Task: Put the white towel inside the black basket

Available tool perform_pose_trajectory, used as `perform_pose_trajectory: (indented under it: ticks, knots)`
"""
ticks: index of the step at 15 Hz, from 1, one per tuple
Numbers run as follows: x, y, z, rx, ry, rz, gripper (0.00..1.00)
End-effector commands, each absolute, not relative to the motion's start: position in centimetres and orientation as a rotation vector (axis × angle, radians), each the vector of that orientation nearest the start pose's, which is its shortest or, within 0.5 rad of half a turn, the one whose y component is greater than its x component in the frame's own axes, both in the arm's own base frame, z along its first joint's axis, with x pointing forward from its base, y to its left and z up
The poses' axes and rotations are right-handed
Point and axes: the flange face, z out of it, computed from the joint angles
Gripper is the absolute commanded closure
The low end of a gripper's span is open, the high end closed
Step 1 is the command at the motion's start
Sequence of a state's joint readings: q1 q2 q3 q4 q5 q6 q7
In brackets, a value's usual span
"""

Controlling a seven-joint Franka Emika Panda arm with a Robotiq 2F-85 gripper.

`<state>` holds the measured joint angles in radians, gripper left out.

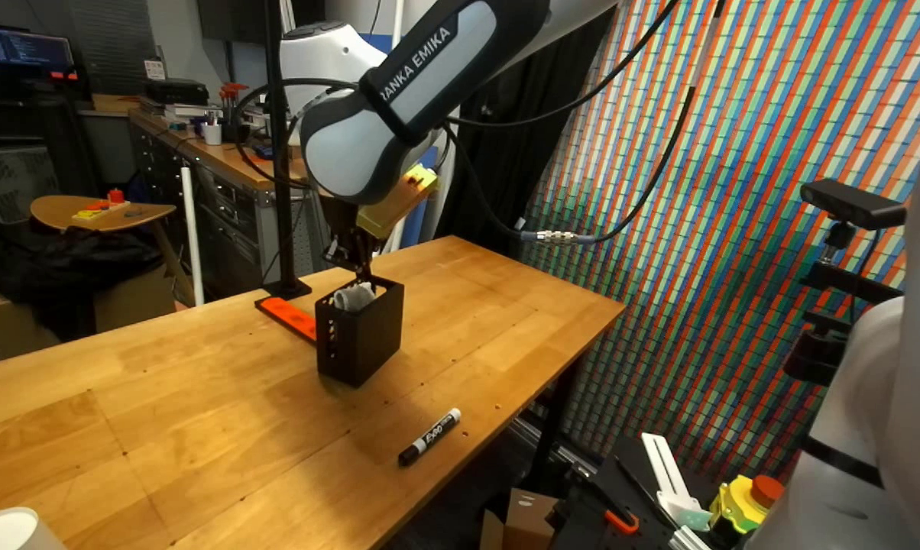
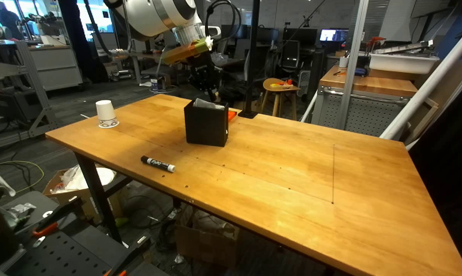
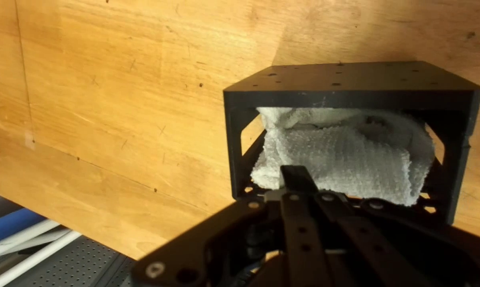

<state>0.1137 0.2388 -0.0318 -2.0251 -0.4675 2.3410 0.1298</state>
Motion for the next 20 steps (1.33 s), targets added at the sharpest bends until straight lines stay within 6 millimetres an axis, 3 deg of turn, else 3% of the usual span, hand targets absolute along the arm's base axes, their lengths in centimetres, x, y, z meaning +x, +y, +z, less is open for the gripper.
perform_pose_trajectory:
  ticks: [1, 11, 20]
  knots:
    - [59.4, 5.4, 34.8, -3.464, -0.436, -0.169, 1.0]
    - [59.0, 7.7, 34.5, -3.476, -0.438, -0.126, 0.99]
    - [59.2, 8.3, 34.3, -3.472, -0.468, -0.128, 1.0]
